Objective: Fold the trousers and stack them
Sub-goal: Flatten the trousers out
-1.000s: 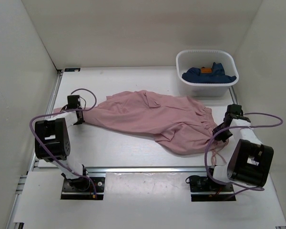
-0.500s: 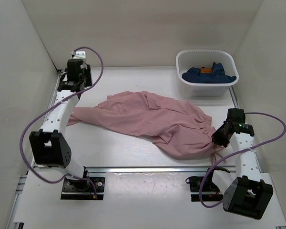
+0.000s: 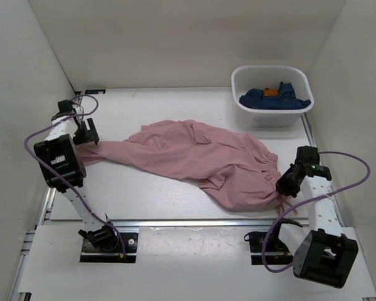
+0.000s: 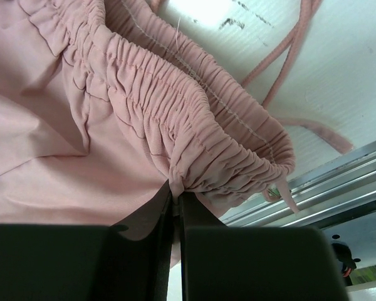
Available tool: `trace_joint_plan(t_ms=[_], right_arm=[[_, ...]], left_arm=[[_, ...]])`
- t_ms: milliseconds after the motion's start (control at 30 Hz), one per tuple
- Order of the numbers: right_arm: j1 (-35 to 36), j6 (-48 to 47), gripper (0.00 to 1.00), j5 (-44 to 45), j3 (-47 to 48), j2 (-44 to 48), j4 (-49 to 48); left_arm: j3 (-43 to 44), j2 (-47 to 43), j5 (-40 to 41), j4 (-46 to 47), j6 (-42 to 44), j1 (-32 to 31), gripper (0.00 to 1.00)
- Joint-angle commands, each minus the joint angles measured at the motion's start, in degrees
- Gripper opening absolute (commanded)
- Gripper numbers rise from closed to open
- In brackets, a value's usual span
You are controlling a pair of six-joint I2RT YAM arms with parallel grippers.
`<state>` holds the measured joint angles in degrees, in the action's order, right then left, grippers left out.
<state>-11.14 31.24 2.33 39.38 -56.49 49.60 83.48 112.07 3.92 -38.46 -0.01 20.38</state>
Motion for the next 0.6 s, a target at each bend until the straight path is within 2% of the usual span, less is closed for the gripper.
trace_joint_plan(t_ms=[0, 233, 267, 300, 367, 467, 567], right_arm=[[0.1, -1.4, 0.07, -1.2, -0.9, 1.0, 0.1], [0.1, -1.4, 0.07, -0.7, 0.2, 1.0, 0.7], [0.1, -1.4, 0.07, -0.7, 0.2, 1.0, 0.7], [0.1, -1.4, 0.07, -0.7, 0.2, 1.0, 0.7], [0.1, -1.4, 0.07, -1.4, 0.2, 1.0, 0.7], [0.1, -0.9, 0.06, -2.2, -1.1, 1.7, 0.1], [0.7, -0.3, 0.04, -4.2, -3.3, 3.0, 0.1]], left_arm=[[1.5, -0.1, -4.7, 0.2, 0.0, -0.4, 1.00], [-3.8, 5.6, -8.4, -2.9, 0.0, 0.7, 1.00], [-4.4, 6.4, -8.4, -2.9, 0.0, 0.7, 0.94], [-4.4, 7.2, -9.4, -2.9, 0.0, 1.2, 0.75], [-4.4, 7.2, -11.9, -3.4, 0.0, 1.8, 0.14], [-5.1, 4.8, -13.2, -5.3, 0.0, 1.8, 0.14], [-5.9, -6.0, -14.7, -5.3, 0.0, -0.1, 0.14]])
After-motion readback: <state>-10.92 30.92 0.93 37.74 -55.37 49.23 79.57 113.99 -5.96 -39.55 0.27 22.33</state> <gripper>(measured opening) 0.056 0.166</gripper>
